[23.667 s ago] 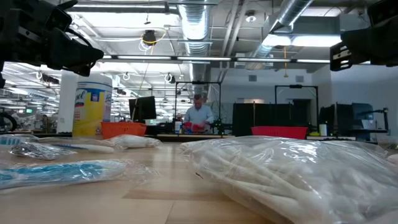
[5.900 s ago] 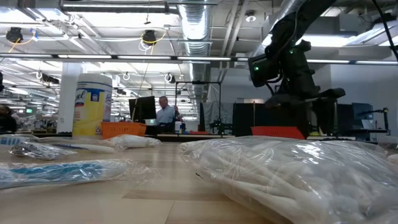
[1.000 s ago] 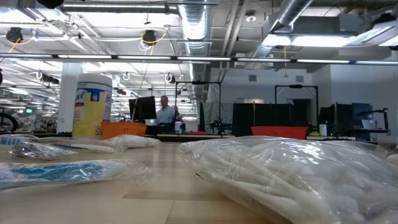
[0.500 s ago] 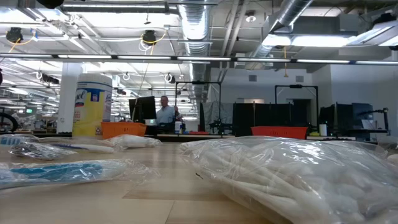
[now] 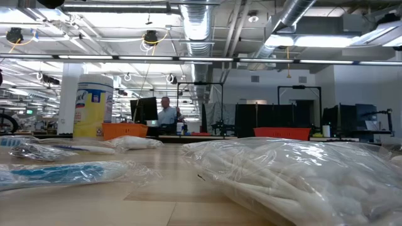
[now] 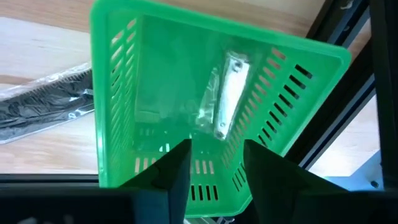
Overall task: Pick & Place Travel size toiletries
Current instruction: Put the cotton pack into the top red bin
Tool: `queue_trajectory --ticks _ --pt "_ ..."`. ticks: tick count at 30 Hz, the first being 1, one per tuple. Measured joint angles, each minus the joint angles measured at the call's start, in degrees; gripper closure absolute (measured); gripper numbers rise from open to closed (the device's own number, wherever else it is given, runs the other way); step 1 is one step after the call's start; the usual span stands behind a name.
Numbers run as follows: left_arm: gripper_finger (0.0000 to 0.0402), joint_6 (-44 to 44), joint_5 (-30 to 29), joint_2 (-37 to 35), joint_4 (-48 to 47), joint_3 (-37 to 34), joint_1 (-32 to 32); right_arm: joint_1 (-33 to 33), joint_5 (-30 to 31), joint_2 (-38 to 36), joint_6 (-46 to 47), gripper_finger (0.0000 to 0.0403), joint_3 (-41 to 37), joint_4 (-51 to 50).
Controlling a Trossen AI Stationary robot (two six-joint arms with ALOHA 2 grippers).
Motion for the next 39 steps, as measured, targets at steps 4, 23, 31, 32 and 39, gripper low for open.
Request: queue_trajectory --ticks 4,23,31,32,39 --pt "0.0394 0.00 0.00 0.00 0.00 0.00 0.00 0.00 0.00 0.00 -0.14 0.0236 -0.02 0.01" --pt "0.0394 0.00 0.02 0.00 0.28 0.01 0.00 -5.10 1.13 -0.13 -11.77 0.0189 4.96 -1.17" --pt "0.0394 -0.02 0.02 0.00 0.24 0.00 0.00 -10.96 5.92 -0.13 -21.90 0.0188 7.45 -1.58" --pt "0.0394 0.00 0.00 0.00 0.24 0.00 0.00 -11.83 6.53 -0.13 -23.29 0.0188 7.80 -1.53" --pt "0.0394 -0.04 -2.31 0.00 0.17 0.00 0.00 -17.81 12.37 -0.13 -34.90 0.0188 11.19 -1.22"
